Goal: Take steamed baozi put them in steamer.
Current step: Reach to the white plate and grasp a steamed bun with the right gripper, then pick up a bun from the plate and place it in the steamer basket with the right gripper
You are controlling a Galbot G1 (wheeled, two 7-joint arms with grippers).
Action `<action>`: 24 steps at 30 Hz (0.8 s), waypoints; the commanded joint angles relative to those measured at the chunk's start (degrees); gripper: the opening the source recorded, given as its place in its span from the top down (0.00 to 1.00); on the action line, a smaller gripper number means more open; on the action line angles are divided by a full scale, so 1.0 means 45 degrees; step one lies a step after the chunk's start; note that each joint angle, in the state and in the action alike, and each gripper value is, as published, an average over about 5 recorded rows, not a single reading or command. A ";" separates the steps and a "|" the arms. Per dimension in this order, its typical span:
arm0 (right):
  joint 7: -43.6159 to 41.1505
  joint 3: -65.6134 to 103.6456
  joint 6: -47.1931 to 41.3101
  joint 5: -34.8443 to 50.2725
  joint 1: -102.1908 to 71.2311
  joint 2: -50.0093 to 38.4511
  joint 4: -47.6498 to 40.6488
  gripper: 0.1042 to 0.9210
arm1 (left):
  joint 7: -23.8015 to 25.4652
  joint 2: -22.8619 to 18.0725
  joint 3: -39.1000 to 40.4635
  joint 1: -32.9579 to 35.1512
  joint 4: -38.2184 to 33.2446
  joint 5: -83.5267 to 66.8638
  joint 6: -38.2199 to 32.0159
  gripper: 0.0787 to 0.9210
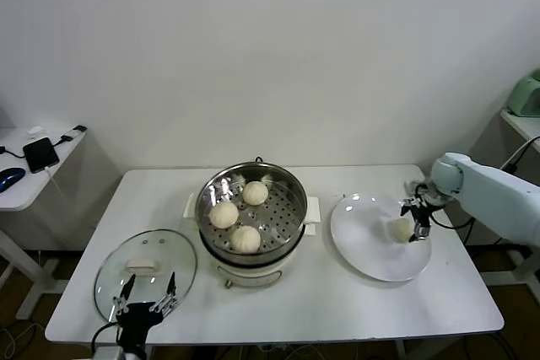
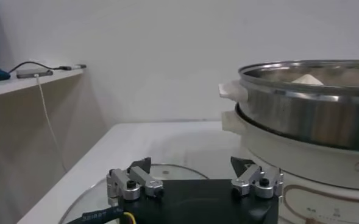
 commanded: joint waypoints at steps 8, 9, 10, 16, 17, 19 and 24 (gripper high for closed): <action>-0.0181 -0.0148 -0.0123 -0.0186 0.0247 0.0135 -0.0099 0.20 | 0.0002 0.0055 -0.0001 0.0026 -0.0112 -0.0003 0.0046 0.12; -0.0173 -0.0243 -0.0210 -0.0095 0.0427 0.0108 0.0046 0.23 | 0.0003 0.0055 -0.0001 0.0022 -0.0129 -0.0007 0.0054 0.12; -0.0163 -0.0403 -0.0315 0.0024 0.0632 0.0076 0.0233 0.26 | 0.0003 0.0057 0.0001 0.0019 -0.0141 -0.0008 0.0062 0.12; 0.0078 -0.2958 -0.1209 0.2235 0.3659 -0.0118 0.2413 0.31 | 0.0009 0.0061 0.0029 0.0004 -0.0206 0.0008 0.0103 0.12; 0.0165 -0.3636 -0.1410 0.3016 0.4493 -0.0069 0.2927 0.31 | 0.0011 0.0062 0.0031 0.0001 -0.0225 0.0010 0.0115 0.12; 0.0379 -0.5147 -0.1864 0.4611 0.6349 0.0146 0.3985 0.31 | 0.0016 0.0068 0.0030 -0.0003 -0.0267 0.0008 0.0138 0.12; 0.0750 -0.7445 -0.2815 0.8576 0.9883 0.1084 0.6230 0.31 | 0.0024 0.0113 0.0022 -0.0009 -0.0350 -0.0028 0.0188 0.12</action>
